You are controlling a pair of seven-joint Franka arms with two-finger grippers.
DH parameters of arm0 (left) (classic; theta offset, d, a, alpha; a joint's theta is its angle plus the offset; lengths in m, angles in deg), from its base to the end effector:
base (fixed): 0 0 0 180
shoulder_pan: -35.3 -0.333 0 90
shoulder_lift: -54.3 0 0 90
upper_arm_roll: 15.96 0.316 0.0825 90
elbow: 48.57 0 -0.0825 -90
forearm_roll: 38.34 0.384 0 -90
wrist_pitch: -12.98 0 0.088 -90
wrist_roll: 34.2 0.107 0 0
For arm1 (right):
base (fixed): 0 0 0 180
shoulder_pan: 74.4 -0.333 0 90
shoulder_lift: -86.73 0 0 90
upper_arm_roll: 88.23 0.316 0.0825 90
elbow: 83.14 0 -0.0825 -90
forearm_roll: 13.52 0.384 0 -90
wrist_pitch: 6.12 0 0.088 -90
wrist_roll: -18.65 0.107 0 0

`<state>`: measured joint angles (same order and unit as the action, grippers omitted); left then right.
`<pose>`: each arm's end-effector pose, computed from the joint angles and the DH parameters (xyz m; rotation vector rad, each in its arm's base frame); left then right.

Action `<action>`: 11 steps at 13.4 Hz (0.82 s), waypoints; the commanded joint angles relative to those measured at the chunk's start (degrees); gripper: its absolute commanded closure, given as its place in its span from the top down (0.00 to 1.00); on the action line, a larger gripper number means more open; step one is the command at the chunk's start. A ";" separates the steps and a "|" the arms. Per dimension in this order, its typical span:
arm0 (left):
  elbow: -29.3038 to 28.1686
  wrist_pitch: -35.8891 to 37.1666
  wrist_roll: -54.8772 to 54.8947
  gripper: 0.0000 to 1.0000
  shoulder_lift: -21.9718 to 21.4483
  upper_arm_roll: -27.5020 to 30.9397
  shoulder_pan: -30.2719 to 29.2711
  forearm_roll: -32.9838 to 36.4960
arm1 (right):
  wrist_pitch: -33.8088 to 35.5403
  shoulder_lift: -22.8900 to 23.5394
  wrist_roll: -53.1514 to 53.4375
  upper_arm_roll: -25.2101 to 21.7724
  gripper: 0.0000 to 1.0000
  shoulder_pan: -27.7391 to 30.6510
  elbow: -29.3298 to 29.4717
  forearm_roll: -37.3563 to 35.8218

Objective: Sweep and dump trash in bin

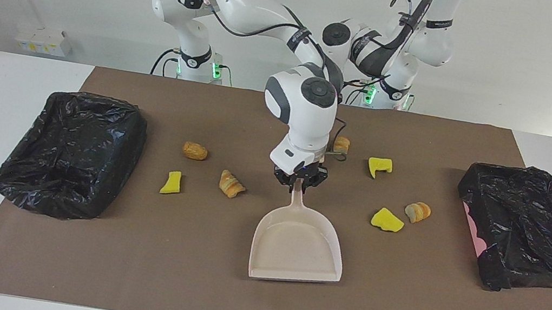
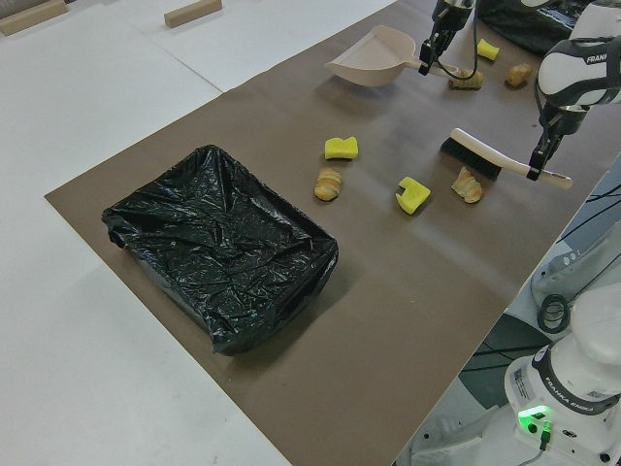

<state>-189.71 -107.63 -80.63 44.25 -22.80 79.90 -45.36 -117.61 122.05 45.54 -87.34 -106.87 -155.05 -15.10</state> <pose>0.2683 -0.3450 0.3467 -3.0431 0.0176 0.2743 0.6180 0.4014 0.4081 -3.1115 -0.1852 -0.1138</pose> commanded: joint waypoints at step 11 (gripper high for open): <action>3.50 13.82 0.11 0.00 -7.01 1.21 -18.39 8.84 | 10.24 -14.92 -54.55 0.78 0.00 4.78 -15.70 -4.19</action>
<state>-186.64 -95.10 -80.46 37.58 -20.93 64.79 -39.50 -107.69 111.65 -3.49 -87.14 -101.82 -164.65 -16.14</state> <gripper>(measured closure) 0.740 0.687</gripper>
